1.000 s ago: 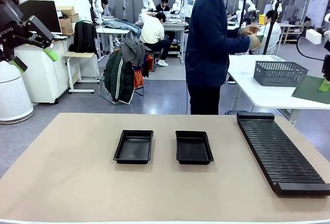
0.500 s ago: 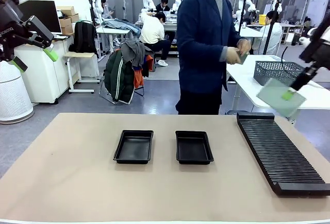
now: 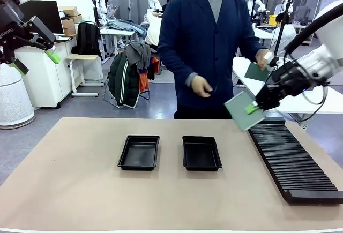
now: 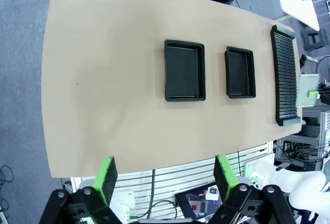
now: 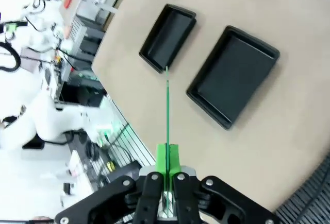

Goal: Inspect and transfer BCBs to ESD trays.
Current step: Pick up the Blank PCB from the PCB Rack and place it in the left ESD tray.

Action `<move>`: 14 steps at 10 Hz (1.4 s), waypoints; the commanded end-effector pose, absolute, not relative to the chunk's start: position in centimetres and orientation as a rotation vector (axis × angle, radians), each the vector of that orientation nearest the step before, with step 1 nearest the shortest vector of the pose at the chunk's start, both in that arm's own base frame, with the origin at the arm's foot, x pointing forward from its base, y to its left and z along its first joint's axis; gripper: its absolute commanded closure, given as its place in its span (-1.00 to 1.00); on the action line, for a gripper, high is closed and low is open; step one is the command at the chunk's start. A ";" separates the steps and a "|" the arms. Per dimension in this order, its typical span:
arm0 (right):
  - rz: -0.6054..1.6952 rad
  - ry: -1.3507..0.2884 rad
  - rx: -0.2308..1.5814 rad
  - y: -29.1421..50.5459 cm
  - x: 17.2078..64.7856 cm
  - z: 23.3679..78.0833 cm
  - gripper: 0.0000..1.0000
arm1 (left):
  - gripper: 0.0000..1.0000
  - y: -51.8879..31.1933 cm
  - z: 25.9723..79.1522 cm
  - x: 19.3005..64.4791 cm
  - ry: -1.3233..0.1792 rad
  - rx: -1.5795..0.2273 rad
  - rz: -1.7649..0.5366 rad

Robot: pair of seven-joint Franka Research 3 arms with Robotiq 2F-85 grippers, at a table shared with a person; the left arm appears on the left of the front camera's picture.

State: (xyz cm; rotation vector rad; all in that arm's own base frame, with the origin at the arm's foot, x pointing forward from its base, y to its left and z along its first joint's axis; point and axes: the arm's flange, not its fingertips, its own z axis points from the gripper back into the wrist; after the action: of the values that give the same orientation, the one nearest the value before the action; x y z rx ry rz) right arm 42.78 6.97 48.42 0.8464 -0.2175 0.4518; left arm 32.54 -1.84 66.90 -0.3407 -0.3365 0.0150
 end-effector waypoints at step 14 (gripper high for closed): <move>-0.025 -0.201 0.855 21.1 26.3 41.0 0.95 | -1.00 -1.7 66.7 32.6 -0.344 -0.350 0.001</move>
State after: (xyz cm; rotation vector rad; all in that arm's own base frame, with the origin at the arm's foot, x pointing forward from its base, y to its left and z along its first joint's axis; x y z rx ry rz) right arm 29.76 22.12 41.26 0.8611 -0.1824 0.0186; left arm 32.54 -1.85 66.92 -0.3408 -0.3368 0.0148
